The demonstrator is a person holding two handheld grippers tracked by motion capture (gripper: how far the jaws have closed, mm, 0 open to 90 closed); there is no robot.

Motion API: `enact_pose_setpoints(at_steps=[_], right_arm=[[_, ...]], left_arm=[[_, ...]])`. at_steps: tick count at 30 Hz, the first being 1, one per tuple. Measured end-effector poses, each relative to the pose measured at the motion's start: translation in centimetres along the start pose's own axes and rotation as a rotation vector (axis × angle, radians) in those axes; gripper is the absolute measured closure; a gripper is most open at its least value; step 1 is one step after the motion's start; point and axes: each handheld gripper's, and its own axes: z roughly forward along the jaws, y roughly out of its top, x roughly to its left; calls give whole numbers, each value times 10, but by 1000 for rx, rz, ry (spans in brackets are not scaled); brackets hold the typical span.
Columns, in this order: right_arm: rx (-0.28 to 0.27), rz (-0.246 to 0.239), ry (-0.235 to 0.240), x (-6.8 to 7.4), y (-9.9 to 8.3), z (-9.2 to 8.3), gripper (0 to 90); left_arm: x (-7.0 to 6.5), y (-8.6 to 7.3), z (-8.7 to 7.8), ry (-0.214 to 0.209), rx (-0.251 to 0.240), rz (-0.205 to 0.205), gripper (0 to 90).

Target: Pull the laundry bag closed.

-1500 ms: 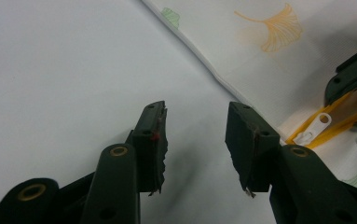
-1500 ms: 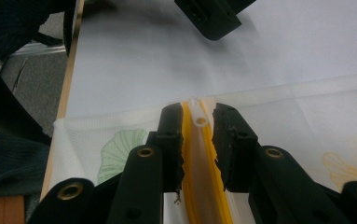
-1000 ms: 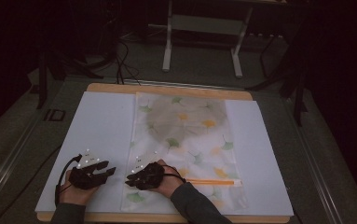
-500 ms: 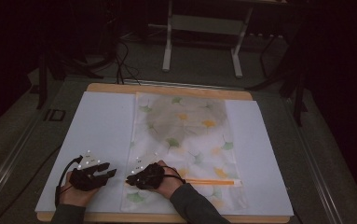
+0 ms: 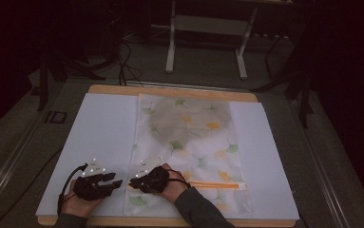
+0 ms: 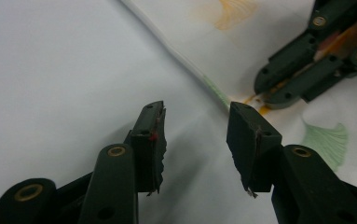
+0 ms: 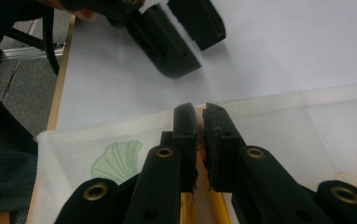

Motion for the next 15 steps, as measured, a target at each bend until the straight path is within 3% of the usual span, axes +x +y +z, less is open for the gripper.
enact_pose_setpoints(at_steps=[5,12,15], right_arm=[[-4,0,-4,0,1,-2,839],[-11,-2,-13,1,1,-2,841],[-15,-3,-15,1,1,-3,841]], left_arm=[[-1,-1,-2,-48,-5,-26,558],[-6,2,4,-117,22,-26,536],[-6,2,8,-148,35,-43,534]])
